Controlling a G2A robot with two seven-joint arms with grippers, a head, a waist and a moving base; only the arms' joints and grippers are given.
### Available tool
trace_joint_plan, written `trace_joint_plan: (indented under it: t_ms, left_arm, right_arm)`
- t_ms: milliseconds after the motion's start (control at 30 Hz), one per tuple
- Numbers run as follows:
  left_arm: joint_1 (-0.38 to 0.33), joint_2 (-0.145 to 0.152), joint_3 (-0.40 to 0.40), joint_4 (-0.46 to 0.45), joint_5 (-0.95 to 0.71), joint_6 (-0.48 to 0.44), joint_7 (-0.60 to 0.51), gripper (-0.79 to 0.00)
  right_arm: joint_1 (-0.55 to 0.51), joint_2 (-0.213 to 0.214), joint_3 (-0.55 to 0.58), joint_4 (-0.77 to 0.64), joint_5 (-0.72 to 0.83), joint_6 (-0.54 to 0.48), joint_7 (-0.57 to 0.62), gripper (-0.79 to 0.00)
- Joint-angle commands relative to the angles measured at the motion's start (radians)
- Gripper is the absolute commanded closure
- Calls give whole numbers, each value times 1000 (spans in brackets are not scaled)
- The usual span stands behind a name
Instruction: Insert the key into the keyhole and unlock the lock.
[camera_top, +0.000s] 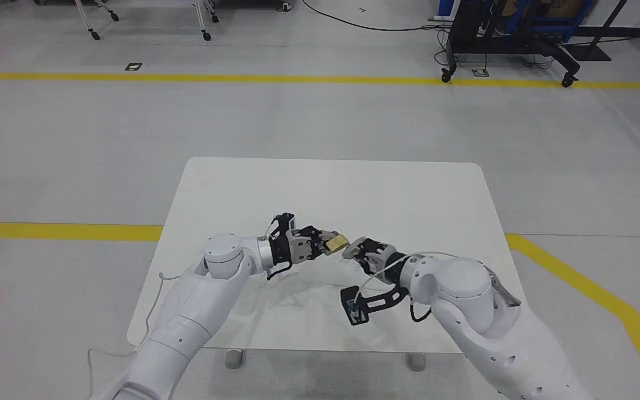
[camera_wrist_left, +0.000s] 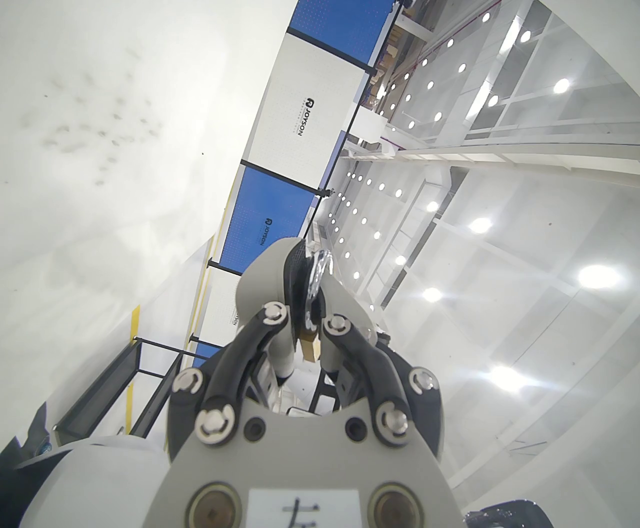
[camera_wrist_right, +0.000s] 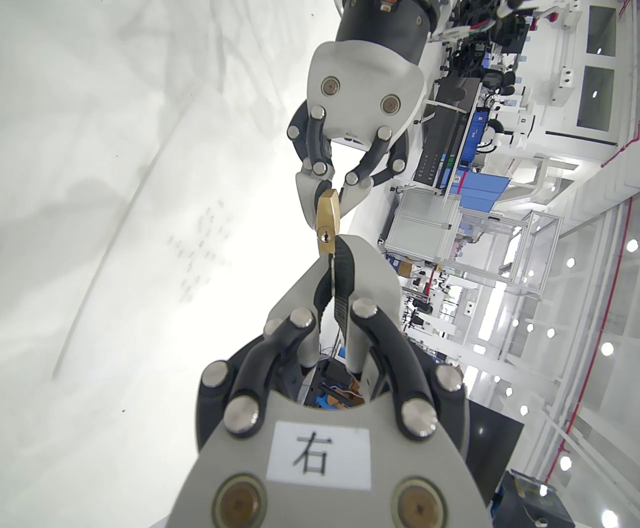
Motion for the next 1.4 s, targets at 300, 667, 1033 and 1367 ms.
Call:
trace_joint_plan:
  t_ms: [300, 667, 1033, 1367]
  left_arm:
    - [6, 3, -7, -8, -3, 2, -2, 0]
    - [8, 5, -8, -12, 2, 0, -5, 0]
    - [7, 7, -5, -15, 11, 6, -16, 0]
    - [9, 8, -6, -17, 12, 0, -22, 0]
  right_arm:
    - [-1, 8, -7, -9, -8, 15, -50, 0]
    - [13, 11, -27, -1, -15, 14, -57, 0]
    - [41, 6, -61, 22, -2, 6, -44, 0]
    - [46, 5, -66, 19, 11, -7, -2, 0]
